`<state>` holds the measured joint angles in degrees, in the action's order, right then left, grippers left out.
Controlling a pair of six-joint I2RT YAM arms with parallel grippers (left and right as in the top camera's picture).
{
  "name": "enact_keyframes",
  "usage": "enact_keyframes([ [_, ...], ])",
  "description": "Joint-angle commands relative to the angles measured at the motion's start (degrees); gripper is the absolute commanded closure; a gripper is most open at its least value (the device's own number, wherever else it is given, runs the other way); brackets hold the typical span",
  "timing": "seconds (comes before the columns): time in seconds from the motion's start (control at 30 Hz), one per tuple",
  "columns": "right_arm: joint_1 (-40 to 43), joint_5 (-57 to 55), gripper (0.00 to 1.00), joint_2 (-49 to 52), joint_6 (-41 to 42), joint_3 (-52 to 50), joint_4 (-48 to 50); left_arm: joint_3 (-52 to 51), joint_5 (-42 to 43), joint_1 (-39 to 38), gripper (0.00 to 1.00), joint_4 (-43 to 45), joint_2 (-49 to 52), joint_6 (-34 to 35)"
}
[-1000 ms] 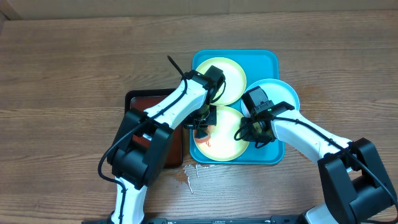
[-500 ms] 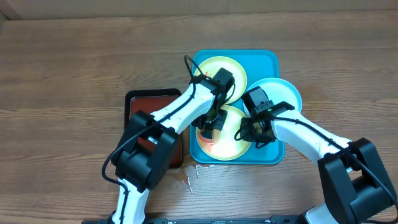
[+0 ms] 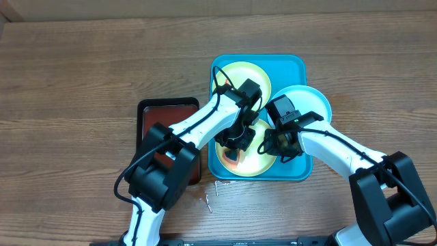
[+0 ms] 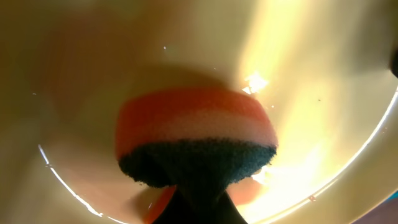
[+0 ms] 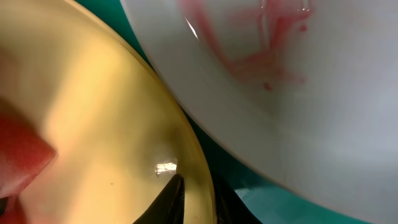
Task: Clean dirty plates on tray and stack at the side
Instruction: 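Scrub the front yellow plate with the sponge using the left gripper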
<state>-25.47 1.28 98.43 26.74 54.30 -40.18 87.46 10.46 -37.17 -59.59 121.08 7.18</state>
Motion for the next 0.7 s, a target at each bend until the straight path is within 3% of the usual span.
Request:
enact_keyframes([
  [0.0, 0.4, 0.3, 0.83, 0.7, 0.1, -0.3, 0.0, -0.5, -7.3, -0.7, 0.96, 0.9, 0.5, -0.1],
  [0.17, 0.4, 0.3, 0.83, 0.7, 0.1, -0.3, 0.0, -1.9, -22.1, 0.2, 0.96, 1.2, 0.5, 9.1],
  [0.27, 0.4, 0.3, 0.83, 0.7, 0.1, -0.3, 0.0, -1.8, -22.4, 1.7, 0.96, 1.1, 0.5, 11.2],
  [0.37, 0.4, 0.3, 0.83, 0.7, 0.1, -0.3, 0.0, -1.7, -16.1, 3.5, 0.96, 0.9, 0.5, 11.1],
  [0.67, 0.4, 0.3, 0.83, 0.7, 0.1, -0.3, 0.0, -1.7, 13.2, 8.7, 0.96, 5.1, 0.5, 11.3],
])
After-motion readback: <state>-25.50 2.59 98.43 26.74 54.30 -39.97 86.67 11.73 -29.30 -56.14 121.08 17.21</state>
